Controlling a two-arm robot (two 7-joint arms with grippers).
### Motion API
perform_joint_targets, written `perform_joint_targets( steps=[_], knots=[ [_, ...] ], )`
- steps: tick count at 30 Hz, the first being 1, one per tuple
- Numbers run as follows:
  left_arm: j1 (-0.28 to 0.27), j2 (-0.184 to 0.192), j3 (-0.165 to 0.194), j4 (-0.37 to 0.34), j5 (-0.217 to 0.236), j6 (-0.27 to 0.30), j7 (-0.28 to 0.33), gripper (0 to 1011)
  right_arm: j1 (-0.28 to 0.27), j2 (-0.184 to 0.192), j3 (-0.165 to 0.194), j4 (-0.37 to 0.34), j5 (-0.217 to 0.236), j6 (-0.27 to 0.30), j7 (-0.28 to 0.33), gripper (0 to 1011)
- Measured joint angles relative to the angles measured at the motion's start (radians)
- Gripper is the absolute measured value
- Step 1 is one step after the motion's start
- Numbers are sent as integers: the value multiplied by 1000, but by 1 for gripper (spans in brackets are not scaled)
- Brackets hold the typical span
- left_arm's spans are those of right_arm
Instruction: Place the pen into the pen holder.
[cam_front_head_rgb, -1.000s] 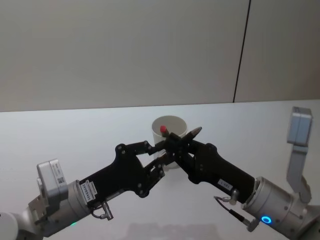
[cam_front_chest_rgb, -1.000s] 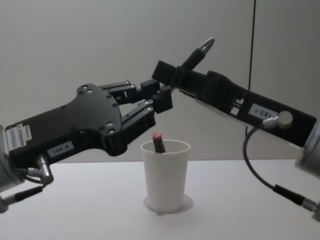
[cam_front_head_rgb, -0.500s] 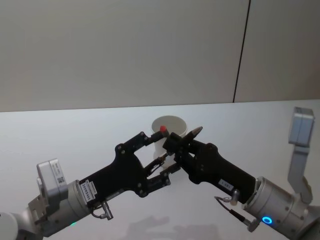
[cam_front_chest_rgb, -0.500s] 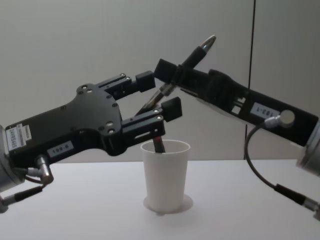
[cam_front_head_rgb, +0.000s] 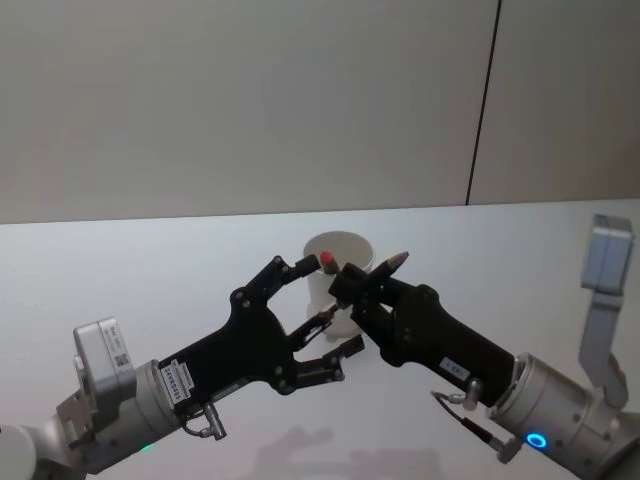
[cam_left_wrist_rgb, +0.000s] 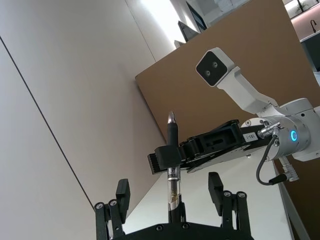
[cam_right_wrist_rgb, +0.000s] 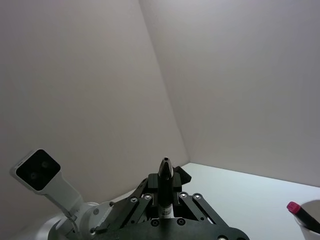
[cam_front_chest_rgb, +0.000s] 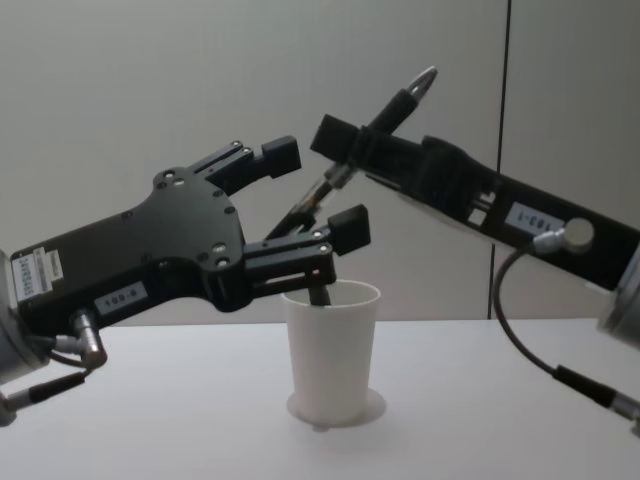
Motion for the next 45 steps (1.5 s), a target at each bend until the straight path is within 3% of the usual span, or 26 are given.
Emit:
perform_joint_targets(
  steps=[13, 26, 35, 44, 45],
  knots=[
    [0, 0, 0, 0, 0, 0, 0, 1002, -8, 20, 8, -29, -48, -39, -90, 132],
    [0, 0, 0, 0, 0, 0, 0, 1002, -11, 34, 18, -67, -169, -76, -247, 132],
    [0, 0, 0, 0, 0, 0, 0, 1002, 0, 28, 20, -85, -292, -91, -373, 132],
    [0, 0, 0, 0, 0, 0, 0, 1002, 38, -5, 14, -74, -445, -92, -500, 132],
    [0, 0, 0, 0, 0, 0, 0, 1002, 50, -16, 11, -64, -479, -91, -523, 132]
  ],
)
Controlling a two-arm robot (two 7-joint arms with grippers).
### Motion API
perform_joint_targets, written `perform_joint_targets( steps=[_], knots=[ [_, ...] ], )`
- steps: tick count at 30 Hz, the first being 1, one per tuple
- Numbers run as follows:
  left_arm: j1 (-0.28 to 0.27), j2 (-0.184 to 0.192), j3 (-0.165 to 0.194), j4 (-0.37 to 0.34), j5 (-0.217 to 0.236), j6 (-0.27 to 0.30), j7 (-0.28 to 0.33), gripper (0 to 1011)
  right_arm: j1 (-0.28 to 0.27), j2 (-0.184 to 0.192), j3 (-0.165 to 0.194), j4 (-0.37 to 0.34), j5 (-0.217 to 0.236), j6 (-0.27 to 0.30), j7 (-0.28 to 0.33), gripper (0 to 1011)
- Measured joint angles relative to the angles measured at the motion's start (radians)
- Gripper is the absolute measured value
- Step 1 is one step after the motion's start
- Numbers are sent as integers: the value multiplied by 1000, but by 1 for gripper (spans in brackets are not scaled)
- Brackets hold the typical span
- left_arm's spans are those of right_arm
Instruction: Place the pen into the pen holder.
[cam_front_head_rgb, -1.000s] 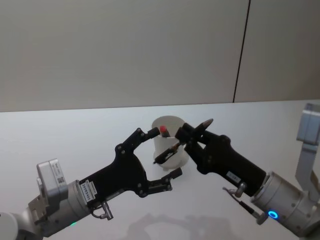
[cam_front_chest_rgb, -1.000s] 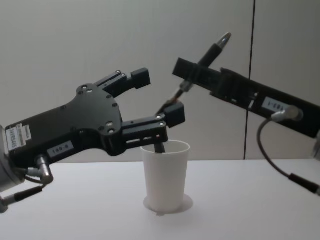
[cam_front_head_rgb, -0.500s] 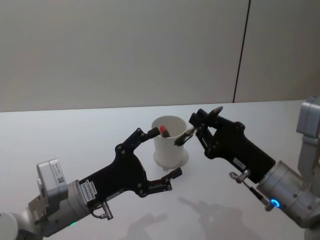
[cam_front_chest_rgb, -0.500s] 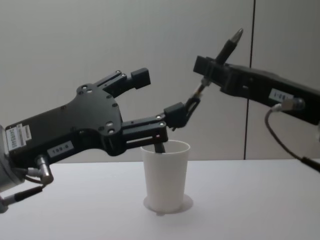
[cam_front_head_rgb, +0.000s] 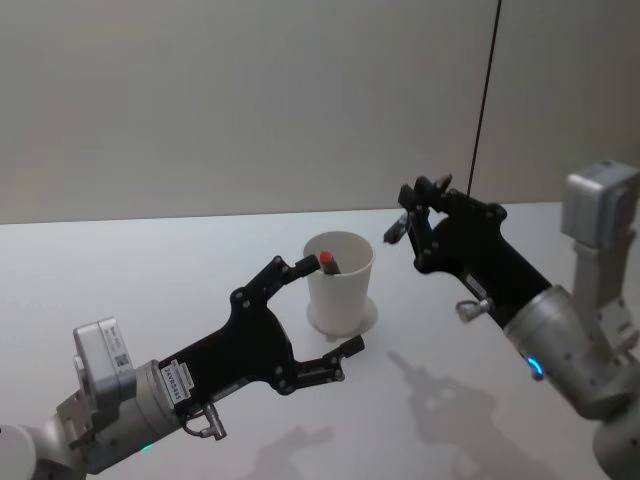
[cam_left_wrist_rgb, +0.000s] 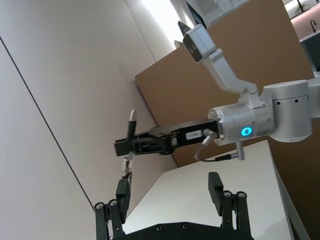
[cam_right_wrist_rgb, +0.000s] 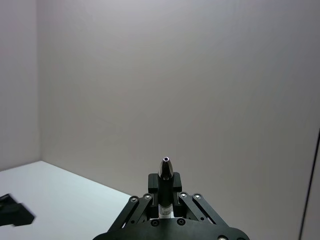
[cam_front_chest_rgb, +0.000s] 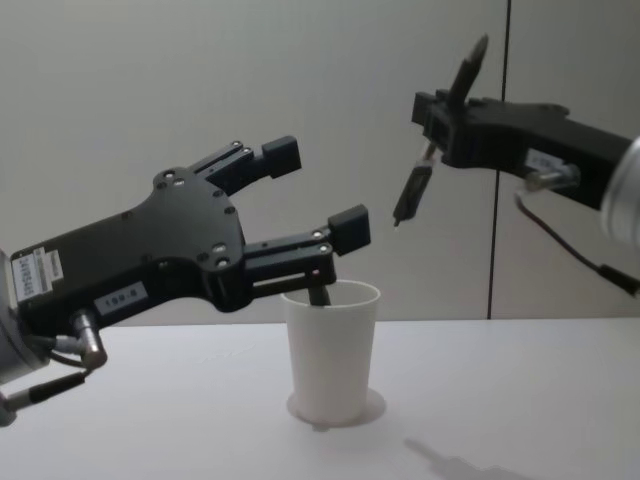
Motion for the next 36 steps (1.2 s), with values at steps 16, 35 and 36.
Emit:
perform_joint_targets(
  steps=[16, 35, 36],
  knots=[
    [0, 0, 0, 0, 0, 0, 0, 1002, 134, -118, -34, 172, -216, 21, -100, 132],
    [0, 0, 0, 0, 0, 0, 0, 1002, 245, -210, -60, 371, -237, 79, -18, 225],
    [0, 0, 0, 0, 0, 0, 0, 1002, 247, -212, -60, 376, -237, 80, -16, 260]
  ],
)
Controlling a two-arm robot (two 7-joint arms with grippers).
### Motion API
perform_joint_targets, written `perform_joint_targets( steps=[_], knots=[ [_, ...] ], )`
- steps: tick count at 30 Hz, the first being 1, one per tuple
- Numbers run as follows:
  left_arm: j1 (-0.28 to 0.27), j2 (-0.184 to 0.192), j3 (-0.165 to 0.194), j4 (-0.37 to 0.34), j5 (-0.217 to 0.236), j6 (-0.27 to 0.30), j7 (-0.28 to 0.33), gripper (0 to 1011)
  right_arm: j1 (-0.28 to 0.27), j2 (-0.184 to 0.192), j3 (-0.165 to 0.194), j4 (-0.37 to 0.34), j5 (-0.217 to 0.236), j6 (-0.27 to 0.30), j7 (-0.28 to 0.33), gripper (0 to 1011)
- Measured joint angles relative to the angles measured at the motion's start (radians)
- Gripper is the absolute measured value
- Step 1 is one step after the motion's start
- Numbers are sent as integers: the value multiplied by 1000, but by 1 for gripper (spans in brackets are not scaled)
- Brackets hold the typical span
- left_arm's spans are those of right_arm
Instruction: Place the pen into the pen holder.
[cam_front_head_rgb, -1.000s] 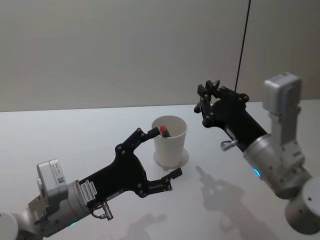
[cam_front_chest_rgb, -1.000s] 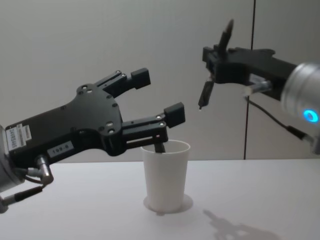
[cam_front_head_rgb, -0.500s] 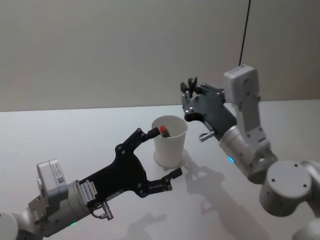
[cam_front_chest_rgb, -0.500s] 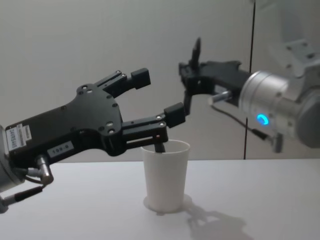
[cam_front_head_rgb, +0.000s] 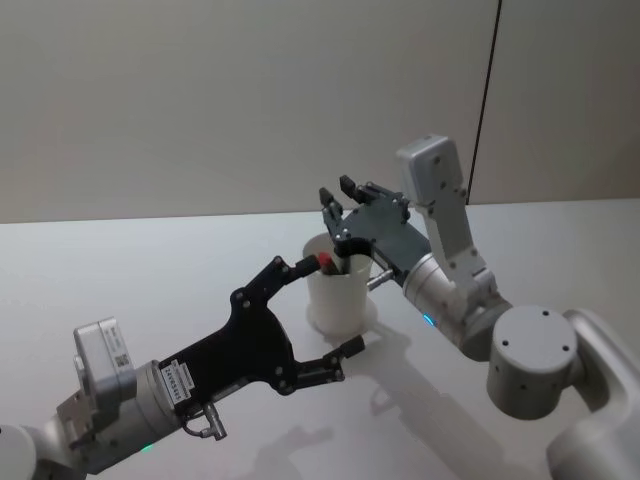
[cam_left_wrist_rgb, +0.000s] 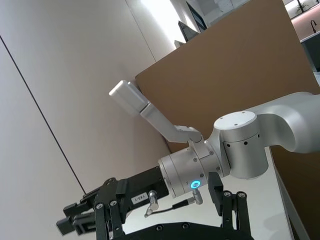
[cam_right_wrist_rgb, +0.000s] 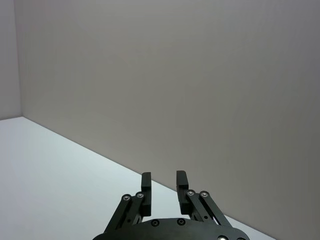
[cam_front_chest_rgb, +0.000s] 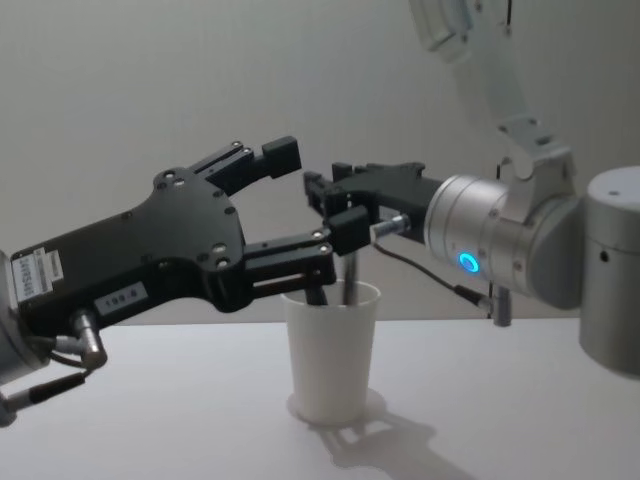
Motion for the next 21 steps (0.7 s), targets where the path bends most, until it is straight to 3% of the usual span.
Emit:
perform_joint_targets(
  steps=[21],
  knots=[
    [0, 0, 0, 0, 0, 0, 0, 1002, 44, -23, 6, 73, 6, 4, 27, 883]
  ],
)
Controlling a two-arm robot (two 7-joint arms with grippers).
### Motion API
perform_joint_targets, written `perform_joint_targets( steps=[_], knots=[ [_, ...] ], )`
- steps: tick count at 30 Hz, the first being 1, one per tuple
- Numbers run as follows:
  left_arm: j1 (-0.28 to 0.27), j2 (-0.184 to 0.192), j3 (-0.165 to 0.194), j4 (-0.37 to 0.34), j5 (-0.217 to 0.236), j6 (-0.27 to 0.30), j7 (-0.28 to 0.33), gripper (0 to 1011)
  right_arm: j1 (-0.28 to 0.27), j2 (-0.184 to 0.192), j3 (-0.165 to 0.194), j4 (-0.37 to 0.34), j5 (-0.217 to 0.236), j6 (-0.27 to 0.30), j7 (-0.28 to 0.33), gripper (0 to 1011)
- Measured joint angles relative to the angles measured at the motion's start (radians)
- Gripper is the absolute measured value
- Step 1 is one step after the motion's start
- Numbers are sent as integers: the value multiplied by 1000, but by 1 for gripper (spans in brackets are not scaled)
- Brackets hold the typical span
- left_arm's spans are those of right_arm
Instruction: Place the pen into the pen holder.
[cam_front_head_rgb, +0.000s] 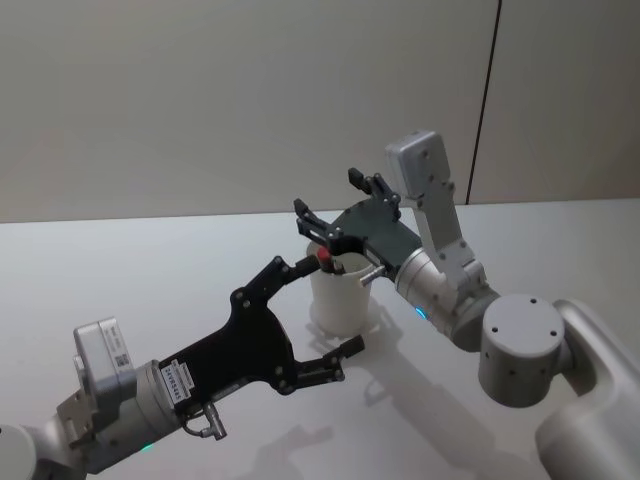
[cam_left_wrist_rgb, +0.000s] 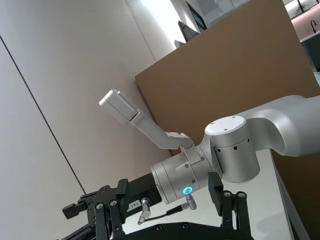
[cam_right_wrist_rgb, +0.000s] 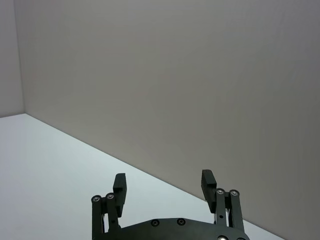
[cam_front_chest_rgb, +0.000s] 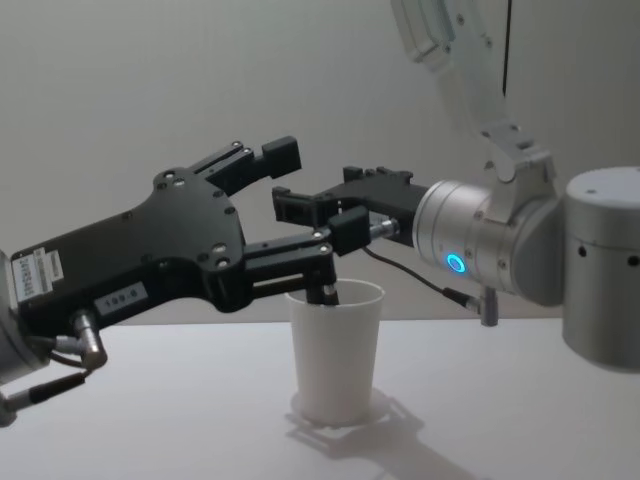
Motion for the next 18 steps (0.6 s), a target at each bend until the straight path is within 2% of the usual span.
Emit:
perform_joint_targets(
  steps=[1, 2, 4, 18],
  knots=[
    [0, 0, 0, 0, 0, 0, 0, 1002, 1, -1, 1, 2, 1, -1, 0, 933],
    [0, 0, 0, 0, 0, 0, 0, 1002, 2, -1, 1, 3, 1, -1, 1, 933],
    [0, 0, 0, 0, 0, 0, 0, 1002, 4, -1, 2, 6, 2, -3, 1, 1001],
    [0, 0, 0, 0, 0, 0, 0, 1002, -5, 6, 6, -20, 0, -25, -14, 1001]
  ],
)
